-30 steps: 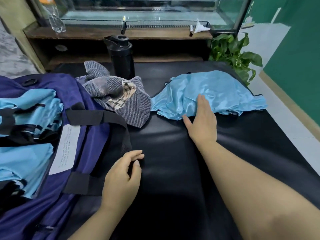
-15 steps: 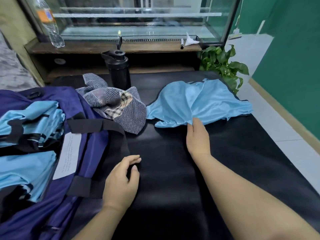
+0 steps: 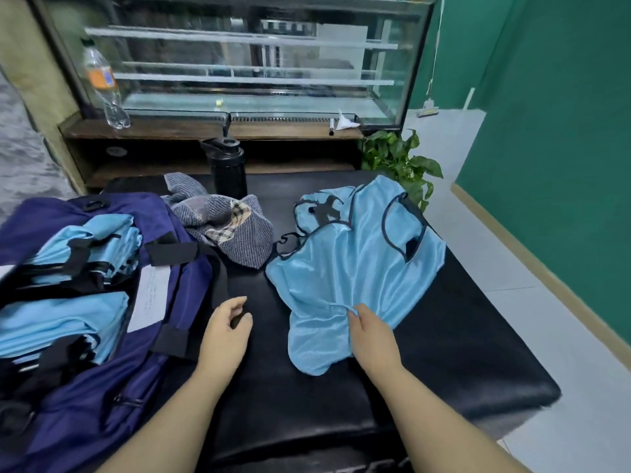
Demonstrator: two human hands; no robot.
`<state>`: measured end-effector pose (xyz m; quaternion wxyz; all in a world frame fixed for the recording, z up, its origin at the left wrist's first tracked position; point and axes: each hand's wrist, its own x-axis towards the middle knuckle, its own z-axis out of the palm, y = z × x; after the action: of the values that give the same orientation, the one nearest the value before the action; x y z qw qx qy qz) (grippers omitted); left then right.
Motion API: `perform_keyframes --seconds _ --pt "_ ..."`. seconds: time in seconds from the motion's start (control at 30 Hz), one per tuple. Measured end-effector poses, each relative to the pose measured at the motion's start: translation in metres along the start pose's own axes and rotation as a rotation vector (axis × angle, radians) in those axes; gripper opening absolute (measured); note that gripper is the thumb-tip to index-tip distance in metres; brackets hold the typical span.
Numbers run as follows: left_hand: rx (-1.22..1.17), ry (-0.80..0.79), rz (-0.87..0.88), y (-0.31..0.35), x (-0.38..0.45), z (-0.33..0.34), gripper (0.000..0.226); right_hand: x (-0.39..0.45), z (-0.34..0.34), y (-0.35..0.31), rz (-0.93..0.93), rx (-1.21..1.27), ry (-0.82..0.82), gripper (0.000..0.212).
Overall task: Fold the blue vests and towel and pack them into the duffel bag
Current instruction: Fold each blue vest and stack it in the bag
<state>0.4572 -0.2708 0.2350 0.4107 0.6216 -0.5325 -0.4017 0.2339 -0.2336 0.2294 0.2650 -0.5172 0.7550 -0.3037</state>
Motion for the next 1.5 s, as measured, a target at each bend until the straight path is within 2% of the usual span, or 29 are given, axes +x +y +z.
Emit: perform_keyframes --seconds 0.07,0.13,0.2,0.27,0.33,0.4,0.47,0.53,0.67,0.73,0.77,0.83,0.97,1.03,1.1,1.13,1.23,1.37,1.5 --pt "0.105 -0.091 0.023 0.006 -0.016 0.003 0.045 -0.007 -0.005 -0.001 0.043 0.045 -0.067 0.03" --pt "0.35 -0.231 0.132 0.013 -0.039 0.009 0.063 -0.018 -0.006 -0.002 0.066 0.045 -0.124 0.03" --pt "0.574 -0.348 0.255 0.019 -0.058 0.015 0.067 -0.03 -0.006 -0.005 0.059 0.053 -0.178 0.028" --pt "0.764 -0.377 0.343 0.02 -0.067 0.019 0.054 -0.042 -0.005 -0.01 0.046 0.062 -0.249 0.028" --pt "0.867 -0.396 0.392 0.023 -0.07 0.015 0.03 -0.055 -0.005 -0.013 0.013 0.042 -0.332 0.034" --pt "0.849 -0.453 0.419 0.024 -0.07 0.011 0.01 -0.065 -0.005 -0.014 -0.007 0.018 -0.382 0.034" --pt "0.721 -0.525 0.402 0.023 -0.076 0.006 0.024 -0.072 -0.009 -0.015 -0.012 0.031 -0.381 0.025" --pt "0.557 -0.553 0.324 0.024 -0.084 0.002 0.028 -0.073 -0.018 -0.022 0.018 0.075 -0.339 0.009" --pt "0.476 -0.509 0.312 0.023 -0.094 -0.004 0.02 -0.056 -0.033 -0.036 0.052 0.147 -0.08 0.024" --pt "0.473 -0.488 0.316 0.022 -0.095 -0.008 0.016 -0.044 -0.035 -0.036 -0.005 0.01 0.026 0.037" --pt "0.481 -0.48 0.318 0.022 -0.094 -0.01 0.013 -0.038 -0.035 -0.034 -0.026 -0.069 0.022 0.044" --pt "0.491 -0.474 0.324 0.022 -0.093 -0.013 0.006 -0.027 -0.035 -0.029 -0.033 -0.2 -0.046 0.057" --pt "0.44 -0.467 0.331 0.026 -0.09 -0.013 0.013 -0.011 -0.033 -0.01 0.046 -0.407 -0.253 0.076" --pt "0.421 -0.447 0.345 0.025 -0.087 -0.012 0.018 -0.01 -0.034 -0.006 -0.009 -0.466 -0.307 0.062" --pt "0.41 -0.407 0.37 0.026 -0.084 -0.009 0.018 -0.014 -0.037 -0.005 -0.107 -0.425 -0.325 0.027" --pt "0.404 -0.376 0.387 0.027 -0.082 -0.006 0.017 -0.018 -0.039 -0.007 -0.153 -0.417 -0.348 0.025" --pt "0.394 -0.288 0.43 0.035 -0.079 0.008 0.018 -0.031 -0.041 -0.009 -0.26 -0.451 -0.467 0.04" --pt "0.428 -0.255 0.503 0.041 -0.077 0.027 0.022 -0.054 -0.046 -0.015 -0.354 -0.402 -0.634 0.036" --pt "0.422 -0.299 0.478 0.045 -0.068 0.038 0.024 -0.057 -0.055 -0.018 -0.278 -0.316 -0.663 0.044"
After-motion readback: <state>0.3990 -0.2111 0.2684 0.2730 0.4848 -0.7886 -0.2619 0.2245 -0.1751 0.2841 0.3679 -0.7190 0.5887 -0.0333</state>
